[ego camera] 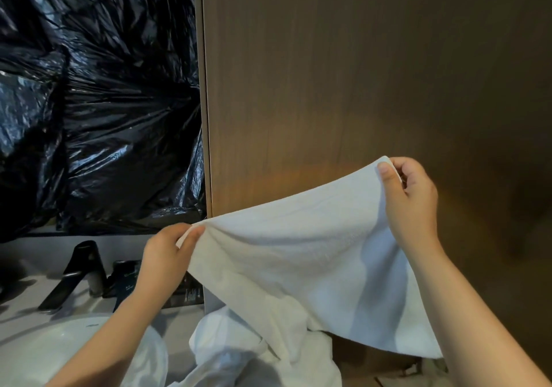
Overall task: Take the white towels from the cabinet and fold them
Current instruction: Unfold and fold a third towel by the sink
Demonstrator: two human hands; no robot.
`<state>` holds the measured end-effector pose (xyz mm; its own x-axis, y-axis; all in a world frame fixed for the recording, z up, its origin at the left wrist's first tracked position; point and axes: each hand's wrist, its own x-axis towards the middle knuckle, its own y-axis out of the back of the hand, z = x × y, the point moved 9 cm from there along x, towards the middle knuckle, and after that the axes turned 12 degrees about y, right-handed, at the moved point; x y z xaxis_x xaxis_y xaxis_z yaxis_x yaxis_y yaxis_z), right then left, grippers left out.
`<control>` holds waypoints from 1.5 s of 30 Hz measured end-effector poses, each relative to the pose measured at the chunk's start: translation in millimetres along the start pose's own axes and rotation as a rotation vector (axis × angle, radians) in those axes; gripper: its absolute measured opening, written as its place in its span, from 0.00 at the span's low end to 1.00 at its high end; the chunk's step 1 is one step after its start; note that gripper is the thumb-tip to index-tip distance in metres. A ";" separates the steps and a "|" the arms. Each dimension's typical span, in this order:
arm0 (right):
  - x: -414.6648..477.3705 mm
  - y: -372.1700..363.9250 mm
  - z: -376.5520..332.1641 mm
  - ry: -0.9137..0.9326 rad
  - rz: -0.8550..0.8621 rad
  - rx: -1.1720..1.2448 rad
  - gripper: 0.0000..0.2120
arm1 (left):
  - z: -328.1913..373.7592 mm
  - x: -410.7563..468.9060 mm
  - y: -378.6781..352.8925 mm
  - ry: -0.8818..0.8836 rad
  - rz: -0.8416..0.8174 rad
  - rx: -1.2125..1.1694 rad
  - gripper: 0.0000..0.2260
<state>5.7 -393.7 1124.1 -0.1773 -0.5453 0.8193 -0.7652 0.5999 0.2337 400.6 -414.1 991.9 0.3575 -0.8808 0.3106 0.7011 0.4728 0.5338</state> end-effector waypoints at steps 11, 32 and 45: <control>35.0 20.7 6.2 -0.043 0.157 0.043 0.10 | 75.9 77.4 74.0 -0.018 0.238 -0.068 0.13; 38.9 4.8 37.5 -0.238 0.211 0.026 0.15 | 84.3 90.7 73.2 0.020 0.163 -0.318 0.05; -4.0 -46.4 78.2 -0.381 -0.070 -0.089 0.15 | 65.2 53.2 20.0 0.149 -0.052 -0.284 0.07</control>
<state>-6.5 -465.1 1069.1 -0.3561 -0.7548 0.5509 -0.7302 0.5927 0.3400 393.4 -449.7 1070.3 0.3886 -0.9076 0.1588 0.8574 0.4193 0.2985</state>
